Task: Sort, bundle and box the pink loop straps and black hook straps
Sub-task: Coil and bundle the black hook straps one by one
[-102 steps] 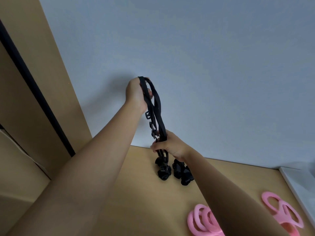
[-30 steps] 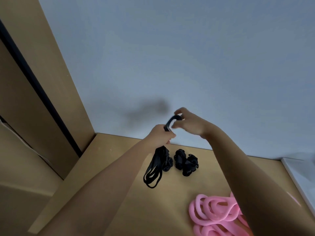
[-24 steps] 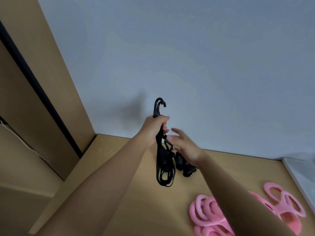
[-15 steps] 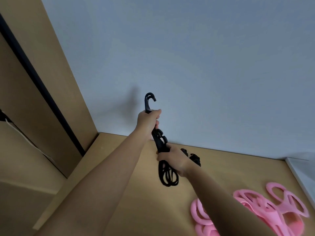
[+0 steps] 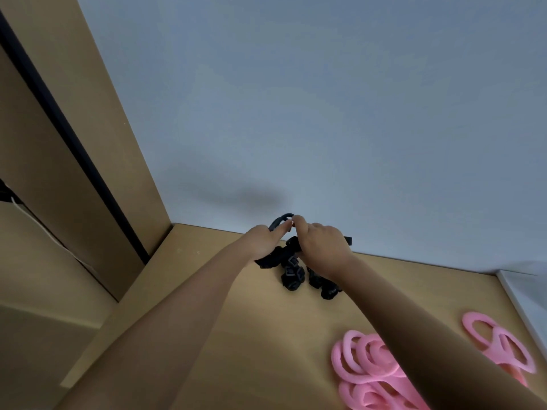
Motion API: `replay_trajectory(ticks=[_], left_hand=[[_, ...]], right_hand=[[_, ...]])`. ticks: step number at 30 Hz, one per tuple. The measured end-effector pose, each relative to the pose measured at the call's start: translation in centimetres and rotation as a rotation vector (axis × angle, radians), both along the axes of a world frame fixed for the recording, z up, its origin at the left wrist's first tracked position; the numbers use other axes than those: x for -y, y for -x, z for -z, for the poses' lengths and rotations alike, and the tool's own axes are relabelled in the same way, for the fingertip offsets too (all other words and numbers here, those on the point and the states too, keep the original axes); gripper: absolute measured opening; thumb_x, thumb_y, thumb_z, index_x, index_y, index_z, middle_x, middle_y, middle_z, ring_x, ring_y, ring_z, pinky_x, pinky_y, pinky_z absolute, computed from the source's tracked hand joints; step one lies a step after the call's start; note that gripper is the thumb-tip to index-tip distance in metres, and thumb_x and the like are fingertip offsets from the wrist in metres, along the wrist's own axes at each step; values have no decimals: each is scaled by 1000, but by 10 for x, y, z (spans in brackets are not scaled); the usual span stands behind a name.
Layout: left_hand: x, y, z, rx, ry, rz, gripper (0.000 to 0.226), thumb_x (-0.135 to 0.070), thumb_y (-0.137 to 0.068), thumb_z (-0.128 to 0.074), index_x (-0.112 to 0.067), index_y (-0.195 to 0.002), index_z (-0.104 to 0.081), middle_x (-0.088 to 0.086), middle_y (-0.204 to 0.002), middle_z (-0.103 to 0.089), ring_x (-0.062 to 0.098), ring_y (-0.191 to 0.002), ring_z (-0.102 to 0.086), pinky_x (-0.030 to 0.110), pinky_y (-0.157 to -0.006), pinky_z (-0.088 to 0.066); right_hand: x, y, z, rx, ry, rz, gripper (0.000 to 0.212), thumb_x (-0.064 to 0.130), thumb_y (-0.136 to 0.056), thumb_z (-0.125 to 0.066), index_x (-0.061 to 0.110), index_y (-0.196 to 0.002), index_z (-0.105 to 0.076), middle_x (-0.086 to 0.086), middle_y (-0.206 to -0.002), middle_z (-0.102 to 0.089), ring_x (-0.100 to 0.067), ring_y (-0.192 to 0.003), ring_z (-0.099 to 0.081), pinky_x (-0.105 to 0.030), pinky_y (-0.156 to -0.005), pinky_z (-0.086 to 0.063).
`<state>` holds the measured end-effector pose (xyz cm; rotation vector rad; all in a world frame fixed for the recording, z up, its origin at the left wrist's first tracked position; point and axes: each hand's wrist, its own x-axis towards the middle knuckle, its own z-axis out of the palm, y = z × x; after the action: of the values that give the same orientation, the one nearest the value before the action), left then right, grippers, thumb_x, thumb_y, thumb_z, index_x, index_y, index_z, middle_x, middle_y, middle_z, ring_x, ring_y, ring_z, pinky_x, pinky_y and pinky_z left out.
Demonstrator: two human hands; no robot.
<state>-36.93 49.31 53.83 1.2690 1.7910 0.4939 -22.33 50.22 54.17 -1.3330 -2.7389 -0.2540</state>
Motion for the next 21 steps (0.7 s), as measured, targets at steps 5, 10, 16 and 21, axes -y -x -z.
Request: replay_trajectory(ticks=[5,10,16,21], left_hand=[[5,-2,3,-46,3,118,43,-48,-95,-38,-13,-72,-40,3,-73,-44,18,-65,-42,28,-65,-33],[7,-6,-3,-19,-22,199,40,-48,-95,-37,-12,-81,-49,-2,-70,-43,15,-62,-40,27,-61,-31],[5,-11,-3,31,-32,172,42,-54,-93,-38,-13,-93,-52,-2,-87,-50,15,-80,-47,28,-73,-36],[4,-11,-6,-33,7,264,36,-45,-88,-47,-14,-70,-45,0,-79,-43,18,-74,-41,32,-71,-32]], right_hand=[[-1,-2,-2,29,103,-17,48,18,-91,-46,9,-136,-29,-3,-94,-58,-20,-68,-45,-27,-49,-27],[-4,-5,-4,13,117,79,42,21,-89,-50,16,-129,-37,-6,-104,-46,-19,-53,-38,-25,-44,-23],[-7,-8,-8,75,95,60,32,18,-91,-47,12,-122,-40,-5,-106,-46,-20,-55,-39,-25,-44,-19],[-7,-11,3,116,95,79,26,16,-94,-43,11,-119,-40,-2,-91,-42,-20,-63,-44,-24,-44,-19]])
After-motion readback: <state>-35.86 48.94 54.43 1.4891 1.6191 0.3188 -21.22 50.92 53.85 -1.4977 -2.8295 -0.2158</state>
